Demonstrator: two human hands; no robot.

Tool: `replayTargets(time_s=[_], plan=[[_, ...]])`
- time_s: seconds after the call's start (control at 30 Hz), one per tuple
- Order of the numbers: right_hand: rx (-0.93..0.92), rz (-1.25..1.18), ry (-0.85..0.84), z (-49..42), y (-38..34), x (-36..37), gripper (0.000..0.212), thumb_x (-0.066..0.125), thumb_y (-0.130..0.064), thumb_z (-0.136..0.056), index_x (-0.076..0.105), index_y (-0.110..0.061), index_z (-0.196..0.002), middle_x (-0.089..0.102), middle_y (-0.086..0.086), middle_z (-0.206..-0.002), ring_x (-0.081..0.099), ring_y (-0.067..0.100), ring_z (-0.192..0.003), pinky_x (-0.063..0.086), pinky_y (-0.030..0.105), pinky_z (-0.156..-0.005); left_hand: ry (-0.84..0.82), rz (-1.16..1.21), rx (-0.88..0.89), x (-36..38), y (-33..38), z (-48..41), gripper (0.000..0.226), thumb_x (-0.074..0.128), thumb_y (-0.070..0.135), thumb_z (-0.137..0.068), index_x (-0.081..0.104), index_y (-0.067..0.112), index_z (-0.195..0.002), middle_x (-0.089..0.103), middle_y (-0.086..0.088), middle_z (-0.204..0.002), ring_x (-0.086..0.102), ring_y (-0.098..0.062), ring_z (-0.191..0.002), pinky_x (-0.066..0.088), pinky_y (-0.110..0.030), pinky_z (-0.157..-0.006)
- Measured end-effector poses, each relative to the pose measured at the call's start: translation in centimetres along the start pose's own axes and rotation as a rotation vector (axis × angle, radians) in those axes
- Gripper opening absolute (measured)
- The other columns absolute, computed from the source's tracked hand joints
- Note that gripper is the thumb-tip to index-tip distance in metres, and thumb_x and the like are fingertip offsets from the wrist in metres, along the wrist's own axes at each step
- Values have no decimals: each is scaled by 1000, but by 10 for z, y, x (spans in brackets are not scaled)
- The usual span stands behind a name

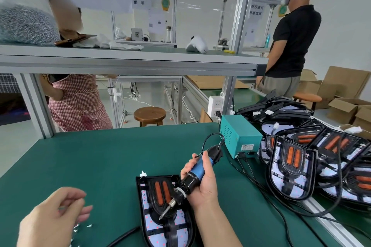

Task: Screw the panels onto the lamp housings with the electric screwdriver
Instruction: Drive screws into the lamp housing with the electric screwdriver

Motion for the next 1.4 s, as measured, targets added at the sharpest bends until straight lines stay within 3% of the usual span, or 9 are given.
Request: replayTargets(time_s=[0.13, 0.23, 0.33, 0.57, 0.73, 0.97, 1.07, 1.17, 1.4], plan=[[27, -24, -5, 1, 3, 2, 32, 74, -34, -82, 60, -8, -95, 55, 3, -72, 55, 11, -55, 51, 23, -49, -77, 85, 2, 29, 56, 23, 38, 75, -7, -80, 75, 31, -73, 74, -2, -67, 75, -22, -60, 53, -46, -46], [31, -59, -4, 2, 2, 3, 34, 75, -33, -81, 61, -7, -96, 58, 3, -72, 56, 13, -54, 52, 24, -50, -170, 150, 17, 60, 79, 35, 36, 77, -10, -76, 76, 25, -67, 73, -9, -65, 75, -24, -61, 60, -37, -58], [35, -103, -6, 4, 0, 5, 35, 76, -33, -81, 61, -6, -98, 59, 3, -73, 56, 13, -54, 53, 24, -51, -254, 199, -2, 85, 89, 48, 34, 76, -15, -75, 76, 16, -63, 72, -15, -64, 74, -27, -61, 60, -27, -59], [51, -156, -11, 7, 3, 9, 37, 75, -33, -83, 60, -5, -102, 57, 4, -74, 56, 14, -55, 53, 24, -50, -363, 143, -4, 113, 95, 62, 30, 73, -15, -78, 77, 15, -73, 77, -5, -72, 75, -18, -69, 59, -23, -72], [61, -174, -8, 8, 5, 9, 37, 75, -33, -86, 60, -5, -103, 58, 5, -74, 57, 15, -54, 53, 25, -49, -270, 43, -1, 115, 100, 62, 32, 81, -10, -70, 77, 22, -68, 72, -6, -81, 70, -5, -61, 50, -5, -63], [19, -214, -4, 7, -3, 9, 36, 75, -33, -81, 59, -6, -99, 56, 2, -75, 57, 13, -52, 52, 25, -47, -261, -77, -7, 111, 102, 65, 40, 86, 4, -68, 74, 39, -53, 74, 2, -80, 69, -1, -63, 55, -24, -75], [9, -213, 7, 6, -4, 7, 36, 75, -34, -82, 59, -7, -100, 56, 1, -77, 57, 12, -54, 52, 24, -48, -311, -66, -75, 119, 94, 70, 28, 79, 8, -79, 76, 29, -60, 73, 1, -62, 71, -11, -56, 55, -21, -63], [3, -209, 11, 5, -4, 6, 36, 75, -33, -81, 59, -7, -100, 56, 2, -76, 57, 13, -52, 52, 25, -47, -314, -3, -119, 124, 89, 72, 19, 73, 3, -84, 75, 14, -68, 72, -4, -59, 71, -17, -53, 54, -18, -51], [-20, -160, 17, 5, -3, 4, 35, 76, -33, -80, 59, -8, -99, 55, 2, -76, 55, 13, -54, 52, 24, -49, -256, 68, -159, 125, 83, 71, 17, 75, -4, -81, 75, 7, -69, 72, -7, -59, 72, -21, -53, 56, -21, -50]])
Point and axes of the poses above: each hand's wrist, its own z-axis away from the middle knuckle, its own x-axis out of the palm, y = z × x, the point moved 9 cm from there along -z, towards the middle knuckle
